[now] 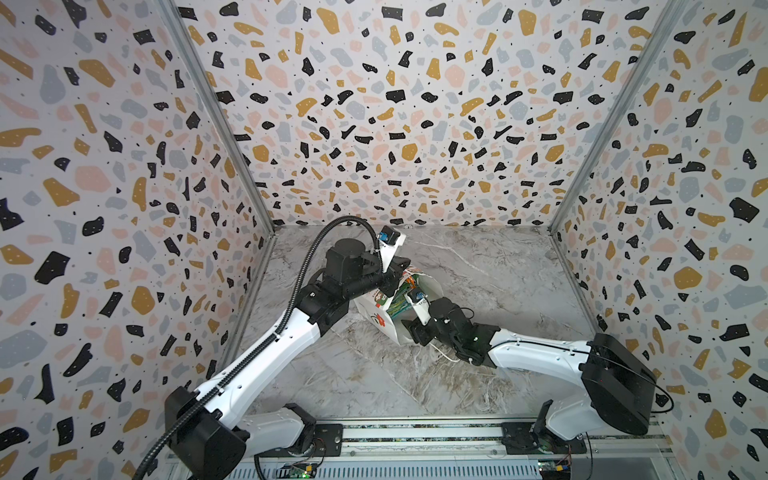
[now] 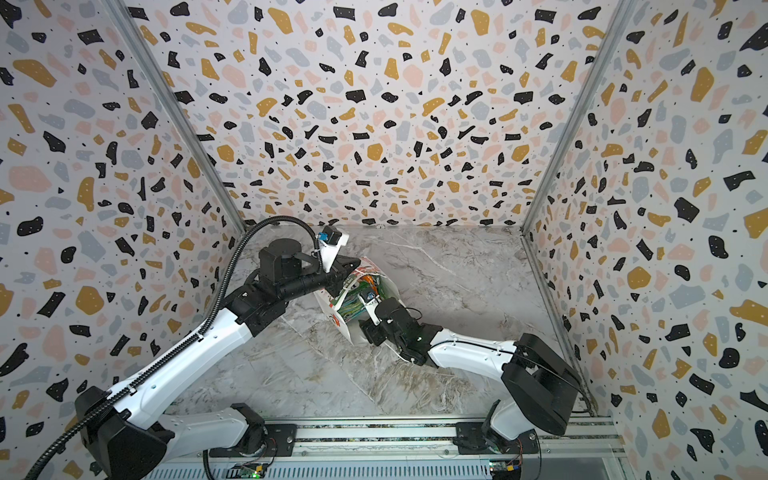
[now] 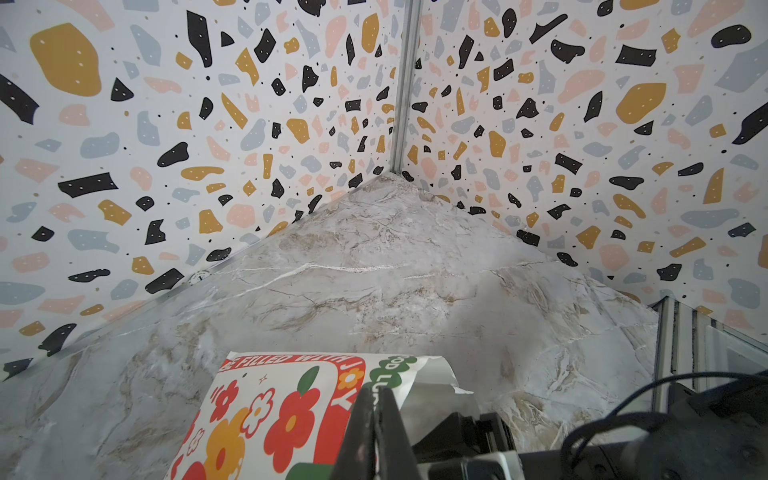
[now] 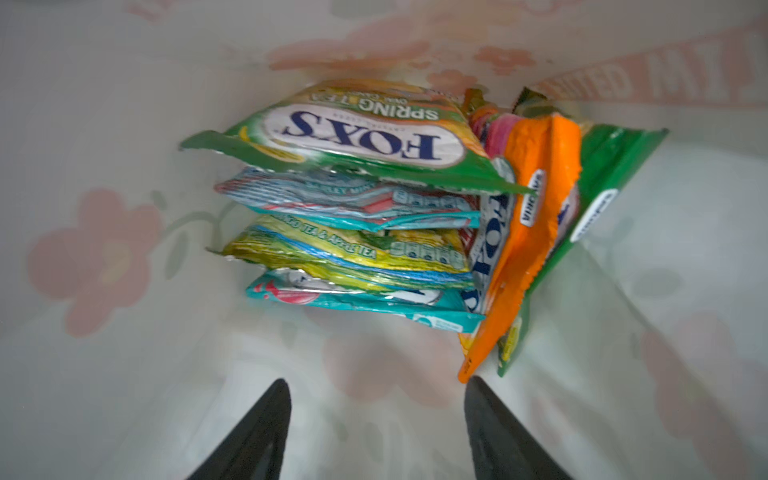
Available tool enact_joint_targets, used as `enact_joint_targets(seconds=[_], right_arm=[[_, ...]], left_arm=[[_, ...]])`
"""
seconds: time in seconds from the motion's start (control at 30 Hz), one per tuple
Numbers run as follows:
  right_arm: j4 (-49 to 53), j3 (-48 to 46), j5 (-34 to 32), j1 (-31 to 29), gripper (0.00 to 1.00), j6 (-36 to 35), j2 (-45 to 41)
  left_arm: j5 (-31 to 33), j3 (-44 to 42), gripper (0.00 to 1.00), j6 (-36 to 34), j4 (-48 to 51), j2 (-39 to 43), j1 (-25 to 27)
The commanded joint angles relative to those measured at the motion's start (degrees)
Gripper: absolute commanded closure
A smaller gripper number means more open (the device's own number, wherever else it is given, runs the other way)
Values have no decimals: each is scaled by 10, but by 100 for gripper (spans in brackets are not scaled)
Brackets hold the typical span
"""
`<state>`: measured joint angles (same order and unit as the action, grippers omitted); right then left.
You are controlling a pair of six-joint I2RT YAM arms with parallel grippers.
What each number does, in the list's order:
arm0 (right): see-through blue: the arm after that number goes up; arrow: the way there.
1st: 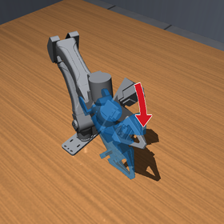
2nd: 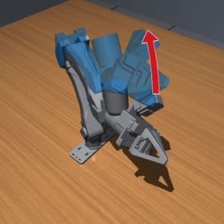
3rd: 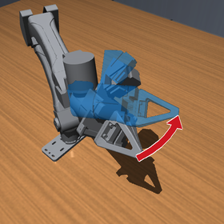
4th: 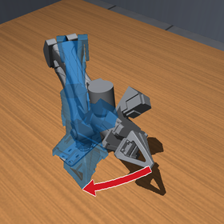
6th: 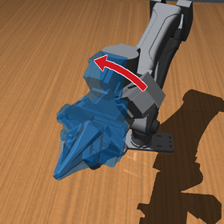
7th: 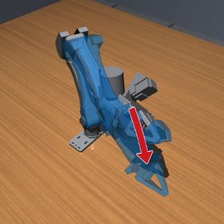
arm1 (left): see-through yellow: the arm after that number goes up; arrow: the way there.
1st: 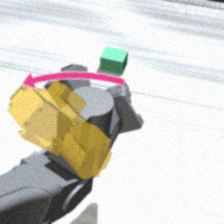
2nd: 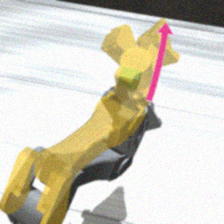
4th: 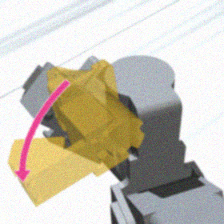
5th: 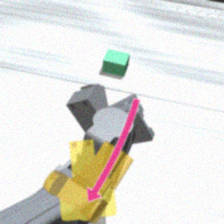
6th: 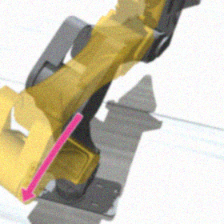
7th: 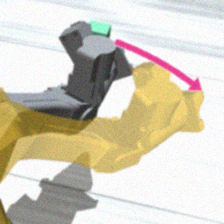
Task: Take the snacks out of the paper bag
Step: 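Hold the bag with the left gripper while the right gripper reaches into its opening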
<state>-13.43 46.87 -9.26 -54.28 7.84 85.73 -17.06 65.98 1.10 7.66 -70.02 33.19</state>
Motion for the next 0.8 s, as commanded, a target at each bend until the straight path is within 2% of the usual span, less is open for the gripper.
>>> enact_joint_targets(seconds=[0.0, 0.13, 0.37, 0.6, 0.77], right_arm=[[21, 27, 2, 10, 35, 20, 3], [27, 39, -21, 16, 41, 25, 13], [37, 71, -114, 16, 61, 34, 46], [22, 88, -127, 27, 69, 29, 71], [18, 103, -149, 30, 70, 32, 97]], left_arm=[[12, -5, 100, 2, -34, 14, 3], [12, -4, 100, 2, -34, 12, 3], [11, -5, 100, 2, -34, 12, 3], [11, -5, 100, 2, -34, 13, 3], [9, -5, 100, 2, -34, 16, 3]])
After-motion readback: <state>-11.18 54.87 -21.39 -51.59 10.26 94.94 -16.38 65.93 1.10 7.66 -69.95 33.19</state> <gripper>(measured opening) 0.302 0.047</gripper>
